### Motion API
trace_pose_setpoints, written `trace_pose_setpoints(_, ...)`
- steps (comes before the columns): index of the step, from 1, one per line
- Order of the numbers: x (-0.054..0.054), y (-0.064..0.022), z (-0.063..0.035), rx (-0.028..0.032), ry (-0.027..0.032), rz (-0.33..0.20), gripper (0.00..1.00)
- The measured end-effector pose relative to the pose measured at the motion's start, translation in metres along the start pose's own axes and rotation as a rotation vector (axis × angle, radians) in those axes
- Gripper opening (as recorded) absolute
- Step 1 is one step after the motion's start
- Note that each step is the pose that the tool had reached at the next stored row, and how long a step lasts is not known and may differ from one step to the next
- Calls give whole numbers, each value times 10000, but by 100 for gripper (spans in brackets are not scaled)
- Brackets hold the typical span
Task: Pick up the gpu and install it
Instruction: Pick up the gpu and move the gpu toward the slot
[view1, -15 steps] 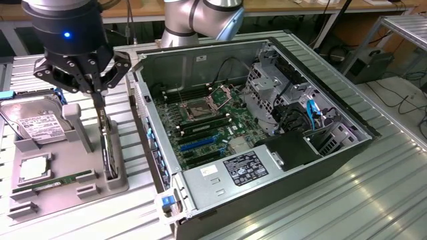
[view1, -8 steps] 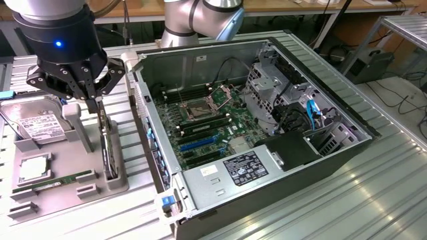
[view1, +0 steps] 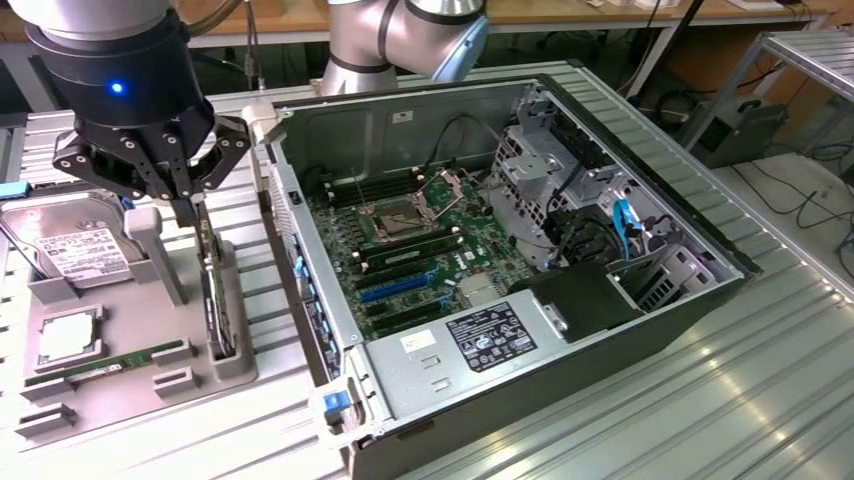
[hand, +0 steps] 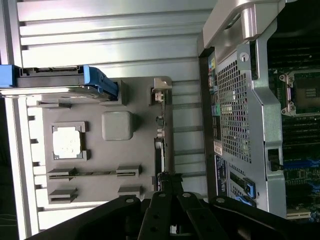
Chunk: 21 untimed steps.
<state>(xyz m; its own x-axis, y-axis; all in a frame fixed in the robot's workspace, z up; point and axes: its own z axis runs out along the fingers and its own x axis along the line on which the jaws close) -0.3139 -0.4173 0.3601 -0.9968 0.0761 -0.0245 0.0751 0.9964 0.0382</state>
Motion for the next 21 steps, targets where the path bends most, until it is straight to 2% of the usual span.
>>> trace_pose_setpoints(5, 0, 0, 0, 0, 0, 0, 11)
trace_pose_setpoints(7, 0, 0, 0, 0, 0, 0, 24)
trace_pose_setpoints(8, 0, 0, 0, 1, 0, 0, 24)
trace_pose_setpoints(10, 0, 0, 0, 1, 0, 0, 36)
trace_pose_setpoints(11, 0, 0, 2, 1, 0, 0, 36)
trace_pose_setpoints(12, 0, -1, 14, -3, -4, 0, 42)
trace_pose_setpoints(21, 19, -21, 200, 3, 0, 9, 42)
